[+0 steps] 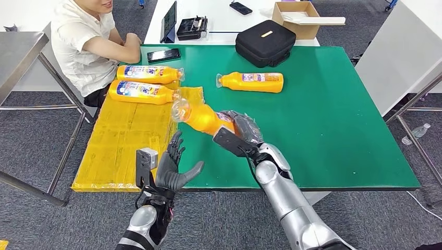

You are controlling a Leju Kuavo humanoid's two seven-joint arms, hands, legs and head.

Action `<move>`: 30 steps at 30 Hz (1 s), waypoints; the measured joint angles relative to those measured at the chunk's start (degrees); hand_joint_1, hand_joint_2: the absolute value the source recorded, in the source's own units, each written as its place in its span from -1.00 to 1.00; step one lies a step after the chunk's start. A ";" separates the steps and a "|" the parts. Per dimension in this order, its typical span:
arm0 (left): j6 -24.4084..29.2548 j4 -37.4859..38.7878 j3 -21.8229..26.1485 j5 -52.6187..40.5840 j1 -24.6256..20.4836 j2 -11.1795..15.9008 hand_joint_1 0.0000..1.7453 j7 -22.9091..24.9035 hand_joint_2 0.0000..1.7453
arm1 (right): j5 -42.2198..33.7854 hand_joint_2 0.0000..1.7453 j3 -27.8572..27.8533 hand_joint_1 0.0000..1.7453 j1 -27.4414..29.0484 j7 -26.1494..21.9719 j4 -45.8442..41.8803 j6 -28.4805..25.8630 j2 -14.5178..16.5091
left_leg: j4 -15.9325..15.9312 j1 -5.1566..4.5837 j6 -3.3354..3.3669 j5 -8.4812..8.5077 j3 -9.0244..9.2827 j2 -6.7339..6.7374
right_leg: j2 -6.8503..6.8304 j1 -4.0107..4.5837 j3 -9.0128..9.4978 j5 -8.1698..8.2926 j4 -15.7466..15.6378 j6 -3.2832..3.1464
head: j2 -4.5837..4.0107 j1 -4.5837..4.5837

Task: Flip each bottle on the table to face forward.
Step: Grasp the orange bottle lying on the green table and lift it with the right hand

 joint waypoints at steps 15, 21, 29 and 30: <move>6.18 -3.04 1.15 -12.42 -1.24 -0.32 -1.00 -4.37 1.00 | -2.88 1.00 4.75 1.00 4.22 0.80 -1.25 -1.04 3.32 | 0.00 0.01 0.00 0.00 -0.04 -0.01 | 0.00 0.00 -0.04 -0.02 0.00 0.01 | 0.00 0.01; 6.13 -3.58 1.48 -12.16 -1.20 -0.34 -1.00 -4.38 1.00 | -3.25 1.00 5.05 1.00 4.74 0.86 -1.68 -1.14 3.57 | 0.00 0.00 0.00 0.00 -0.03 -0.01 | 0.00 0.00 -0.04 -0.01 0.00 0.01 | 0.00 0.01; 4.83 -4.78 1.59 -9.54 -0.80 -0.36 -1.00 -6.58 1.00 | -6.00 1.00 5.22 1.00 7.81 -0.56 -4.12 -1.24 5.41 | -0.01 0.02 -0.01 -0.01 -0.07 -0.01 | 0.00 0.01 -0.08 -0.03 0.01 0.00 | 0.00 0.00; 4.44 -4.82 1.61 -8.53 -0.80 -0.36 -1.00 -6.78 1.00 | -6.08 1.00 5.33 1.00 8.08 -0.66 -4.29 -1.24 5.57 | -0.01 0.02 -0.01 -0.01 -0.07 0.00 | 0.00 0.01 -0.08 -0.03 0.01 0.00 | 0.00 0.00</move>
